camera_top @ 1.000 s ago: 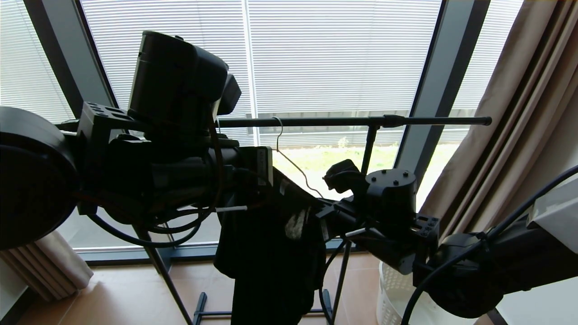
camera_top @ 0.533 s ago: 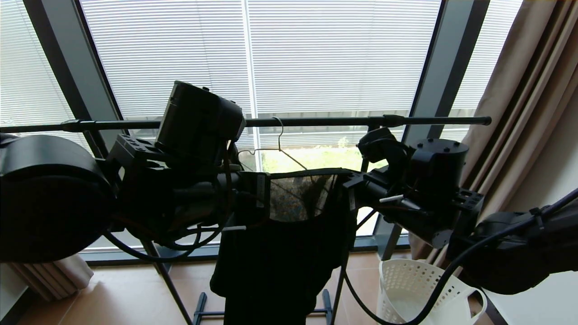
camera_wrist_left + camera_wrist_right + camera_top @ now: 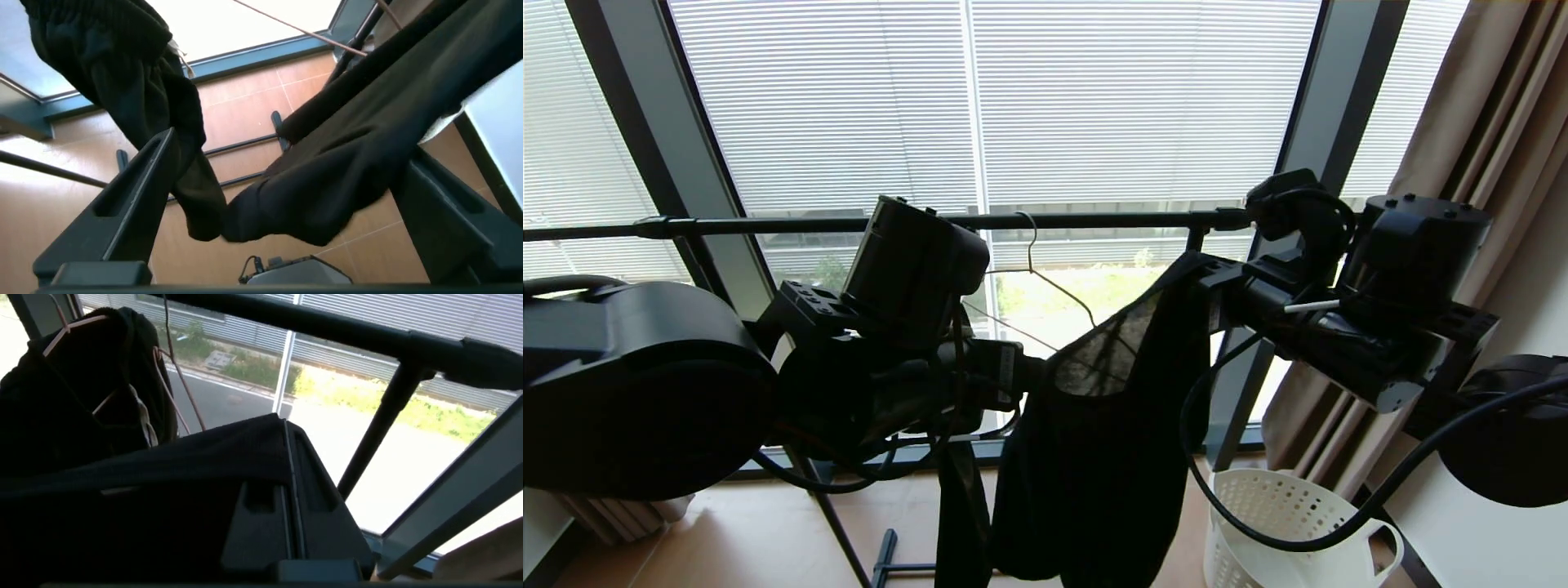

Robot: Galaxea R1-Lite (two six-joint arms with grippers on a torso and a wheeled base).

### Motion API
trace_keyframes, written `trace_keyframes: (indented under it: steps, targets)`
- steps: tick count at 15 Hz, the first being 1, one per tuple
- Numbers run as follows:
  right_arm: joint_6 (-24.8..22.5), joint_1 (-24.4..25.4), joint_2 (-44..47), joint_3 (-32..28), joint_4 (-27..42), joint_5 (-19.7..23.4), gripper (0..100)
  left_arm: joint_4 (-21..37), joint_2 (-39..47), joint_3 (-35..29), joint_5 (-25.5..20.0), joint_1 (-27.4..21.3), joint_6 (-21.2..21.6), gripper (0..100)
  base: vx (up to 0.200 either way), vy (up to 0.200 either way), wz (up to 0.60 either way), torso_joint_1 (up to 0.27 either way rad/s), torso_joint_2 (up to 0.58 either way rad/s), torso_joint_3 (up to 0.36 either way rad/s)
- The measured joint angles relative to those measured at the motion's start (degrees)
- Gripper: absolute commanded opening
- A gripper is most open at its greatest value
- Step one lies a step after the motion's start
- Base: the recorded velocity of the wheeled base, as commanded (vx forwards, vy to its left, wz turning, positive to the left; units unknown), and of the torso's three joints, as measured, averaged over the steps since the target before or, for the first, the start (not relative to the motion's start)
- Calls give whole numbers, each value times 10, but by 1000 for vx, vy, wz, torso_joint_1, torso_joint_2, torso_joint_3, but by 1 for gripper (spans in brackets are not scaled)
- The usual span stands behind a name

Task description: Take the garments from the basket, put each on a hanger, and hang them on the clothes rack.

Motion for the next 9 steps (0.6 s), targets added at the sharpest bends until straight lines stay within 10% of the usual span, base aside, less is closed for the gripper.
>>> trace_keyframes:
  steps: [9]
  targets:
    - [-9,-44,-35,-13,10,4,0,-27,15,-1,-30,7,-2,100,0,0,0,0,0,0]
